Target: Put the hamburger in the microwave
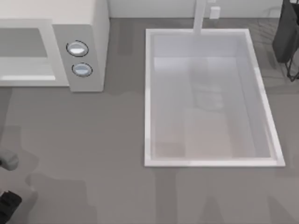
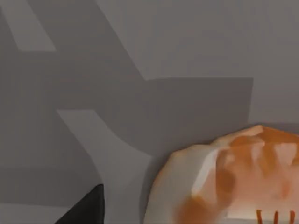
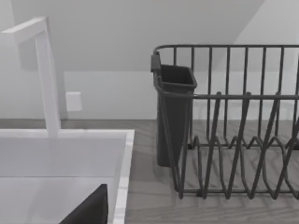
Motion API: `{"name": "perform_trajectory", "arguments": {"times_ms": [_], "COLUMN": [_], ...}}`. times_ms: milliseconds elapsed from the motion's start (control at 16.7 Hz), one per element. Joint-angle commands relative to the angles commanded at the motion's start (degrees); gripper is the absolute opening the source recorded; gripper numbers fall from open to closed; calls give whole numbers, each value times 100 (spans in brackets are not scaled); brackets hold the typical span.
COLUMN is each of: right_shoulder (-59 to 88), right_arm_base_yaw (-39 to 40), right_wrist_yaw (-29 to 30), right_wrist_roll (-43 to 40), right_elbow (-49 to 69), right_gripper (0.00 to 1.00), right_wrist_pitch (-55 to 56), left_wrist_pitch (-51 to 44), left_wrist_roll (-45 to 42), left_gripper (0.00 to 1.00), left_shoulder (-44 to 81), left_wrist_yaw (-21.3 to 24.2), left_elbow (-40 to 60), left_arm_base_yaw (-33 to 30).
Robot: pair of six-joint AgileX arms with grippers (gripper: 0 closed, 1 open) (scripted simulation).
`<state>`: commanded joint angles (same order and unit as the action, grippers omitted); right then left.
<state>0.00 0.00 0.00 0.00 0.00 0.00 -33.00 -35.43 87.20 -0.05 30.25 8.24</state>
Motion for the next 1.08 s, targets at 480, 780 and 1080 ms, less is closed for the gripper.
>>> {"name": "perform_trajectory", "arguments": {"times_ms": [480, 780, 1080], "right_shoulder": [0, 0, 0], "right_arm_base_yaw": [0, 0, 0], "right_wrist_yaw": [0, 0, 0], "right_wrist_roll": [0, 0, 0], "right_elbow": [0, 0, 0], "right_gripper": [100, 100, 100], "right_wrist_pitch": [0, 0, 0], "left_wrist_pitch": [-805, -2314, -3280], "left_wrist_roll": [-25, -25, 19], "left_gripper": [0, 0, 0], "left_shoulder": [-489, -951, -1426], "left_wrist_yaw": [98, 100, 100], "left_elbow": [471, 1311, 1970], "left_arm_base_yaw": [34, 12, -5]}}
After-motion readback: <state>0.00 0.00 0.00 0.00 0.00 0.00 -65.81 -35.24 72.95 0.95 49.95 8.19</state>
